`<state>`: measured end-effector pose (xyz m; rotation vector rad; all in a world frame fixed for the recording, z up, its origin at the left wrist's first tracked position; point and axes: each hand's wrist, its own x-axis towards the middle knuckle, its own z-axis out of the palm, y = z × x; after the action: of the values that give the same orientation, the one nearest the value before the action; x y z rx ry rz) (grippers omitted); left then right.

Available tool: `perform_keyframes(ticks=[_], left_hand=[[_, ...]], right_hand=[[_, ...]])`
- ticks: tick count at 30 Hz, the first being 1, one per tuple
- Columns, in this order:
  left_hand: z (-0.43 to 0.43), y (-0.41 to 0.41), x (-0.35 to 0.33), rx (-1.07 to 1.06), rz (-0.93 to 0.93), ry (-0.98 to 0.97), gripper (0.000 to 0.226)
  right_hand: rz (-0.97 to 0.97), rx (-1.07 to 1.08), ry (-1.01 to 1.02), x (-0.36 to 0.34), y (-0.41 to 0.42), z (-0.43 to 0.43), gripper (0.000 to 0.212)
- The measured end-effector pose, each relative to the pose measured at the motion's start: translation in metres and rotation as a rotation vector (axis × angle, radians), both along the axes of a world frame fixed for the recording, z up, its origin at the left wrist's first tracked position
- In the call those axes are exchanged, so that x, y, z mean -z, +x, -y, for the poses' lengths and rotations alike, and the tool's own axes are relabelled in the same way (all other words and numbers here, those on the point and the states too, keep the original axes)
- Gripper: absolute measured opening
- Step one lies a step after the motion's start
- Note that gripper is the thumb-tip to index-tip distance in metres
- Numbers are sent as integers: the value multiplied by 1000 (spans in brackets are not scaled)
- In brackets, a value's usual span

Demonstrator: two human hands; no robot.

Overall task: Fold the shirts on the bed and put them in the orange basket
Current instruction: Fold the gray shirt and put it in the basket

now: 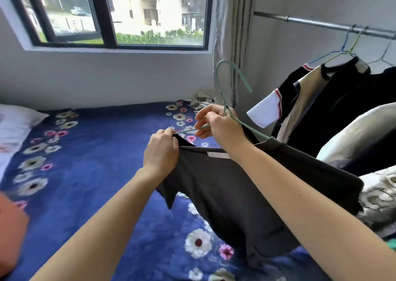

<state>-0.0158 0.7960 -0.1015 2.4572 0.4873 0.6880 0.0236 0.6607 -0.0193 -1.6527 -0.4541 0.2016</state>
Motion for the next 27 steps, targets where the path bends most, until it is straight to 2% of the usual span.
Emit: perform_keyframes(ticks=[5, 8, 12, 15, 17, 18, 20, 23, 25, 27], left_hand=[[-93, -24, -19, -189, -46, -92, 27], [-137, -40, -37, -270, 34, -189, 38], [-159, -42, -91, -323, 247, -231, 40], [-169, -34, -143, -388, 495, -272, 36], [-181, -30, -156, -440, 614, -228, 28], [-187, -28, -152, -435, 610, -180, 27], [-201, -19, -125, -379, 526, -110, 32], [-215, -6, -59, -369, 312, -156, 28], [-217, -2, -11, -405, 150, -215, 29], [-217, 2, 36, -404, -6, -292, 29]], right_hand=[[-57, -145, 91, -25, -1, -52, 37], [-239, -179, 329, -43, 10, -70, 37], [-467, -296, 660, -66, 21, -97, 29], [-534, -447, 812, -86, 26, -117, 23], [-599, -571, 851, -92, 35, -127, 25], [-622, -617, 819, -89, 38, -131, 25], [-673, -633, 605, -70, 50, -146, 27], [-747, -486, 126, -9, 68, -169, 28], [-759, -363, -121, 44, 81, -173, 23], [-634, -253, -324, 96, 98, -168, 21]])
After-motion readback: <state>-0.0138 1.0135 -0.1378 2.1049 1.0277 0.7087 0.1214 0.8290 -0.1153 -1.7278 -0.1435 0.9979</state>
